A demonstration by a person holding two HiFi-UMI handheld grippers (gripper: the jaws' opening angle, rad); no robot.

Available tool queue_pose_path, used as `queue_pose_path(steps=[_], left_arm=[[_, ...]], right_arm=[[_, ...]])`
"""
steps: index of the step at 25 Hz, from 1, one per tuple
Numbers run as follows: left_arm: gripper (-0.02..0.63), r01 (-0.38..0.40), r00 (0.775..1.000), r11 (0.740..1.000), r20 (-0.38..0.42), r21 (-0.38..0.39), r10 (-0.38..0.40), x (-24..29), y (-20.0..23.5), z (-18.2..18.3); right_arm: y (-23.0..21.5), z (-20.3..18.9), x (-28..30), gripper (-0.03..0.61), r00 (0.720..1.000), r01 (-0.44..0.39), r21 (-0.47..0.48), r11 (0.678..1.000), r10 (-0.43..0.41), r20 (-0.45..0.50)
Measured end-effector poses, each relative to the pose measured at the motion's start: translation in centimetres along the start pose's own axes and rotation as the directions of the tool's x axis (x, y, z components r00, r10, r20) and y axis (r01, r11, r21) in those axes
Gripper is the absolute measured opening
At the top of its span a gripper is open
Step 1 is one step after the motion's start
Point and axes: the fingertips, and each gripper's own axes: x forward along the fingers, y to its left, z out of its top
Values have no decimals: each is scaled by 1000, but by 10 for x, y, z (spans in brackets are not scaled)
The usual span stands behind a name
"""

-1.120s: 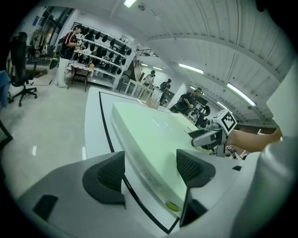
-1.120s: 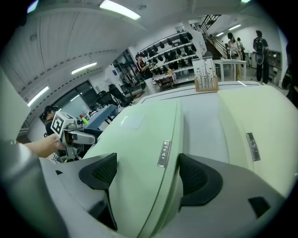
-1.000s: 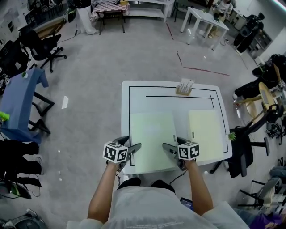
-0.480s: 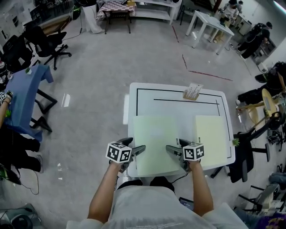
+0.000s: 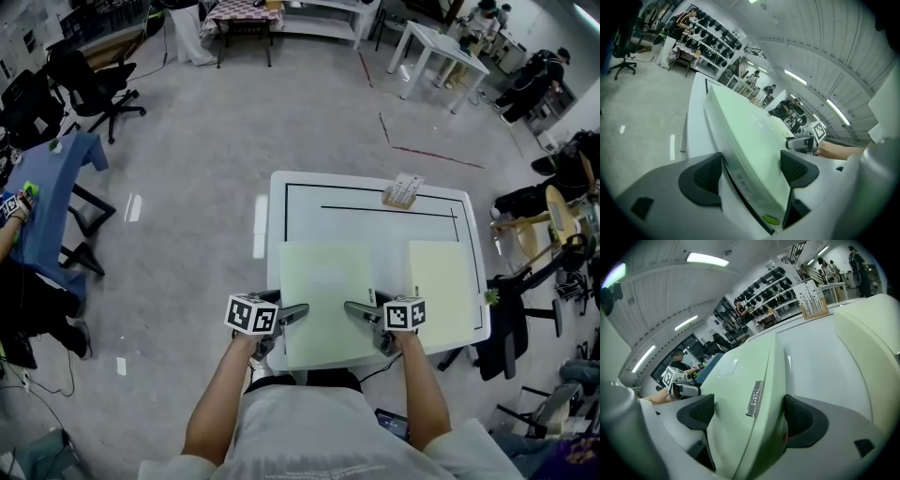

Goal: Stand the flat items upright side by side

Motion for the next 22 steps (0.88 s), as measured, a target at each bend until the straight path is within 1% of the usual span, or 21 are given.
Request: queue_pose_path(steps=[2, 5, 7, 9, 11, 13, 15, 17, 20, 22], left_arm=[[391, 9, 1000, 1000, 5, 3, -9, -3, -2, 1], [393, 27, 999, 999, 46, 27, -28, -7, -6, 4], [394, 32, 994, 999, 101, 42, -36, -10, -10, 10], [396, 19, 984, 999, 174, 45, -26, -13, -11, 22], [402, -1, 968, 999, 249, 32, -7, -18, -9, 38], [410, 5, 952, 1000, 306, 7, -7, -23, -8, 54], [410, 31, 939, 999, 342, -18, -23, -27, -10, 65], [408, 58, 930, 998, 365, -36, -41, -31, -13, 70], [408, 92, 912, 994, 406, -60, -60, -38, -15, 75], [408, 110, 893, 990, 447, -85, -61, -43, -14, 80]], right_arm=[[5, 0, -2, 456, 1000, -18, -3, 1000, 18, 16], [10, 1, -9, 454, 998, -45, -48, 998, 47, 52], [13, 6, -15, 454, 994, -59, -76, 995, 66, 92], [16, 15, -20, 454, 985, -76, -87, 993, 88, 150], [22, 26, -22, 454, 968, -108, -66, 992, 120, 219], [25, 38, -25, 454, 944, -147, -26, 989, 148, 293], [25, 49, -31, 453, 919, -182, 15, 983, 164, 359], [24, 56, -36, 453, 901, -209, 52, 977, 171, 399], [25, 62, -37, 453, 891, -237, 94, 967, 177, 418], [27, 61, -37, 454, 893, -255, 113, 960, 189, 409]])
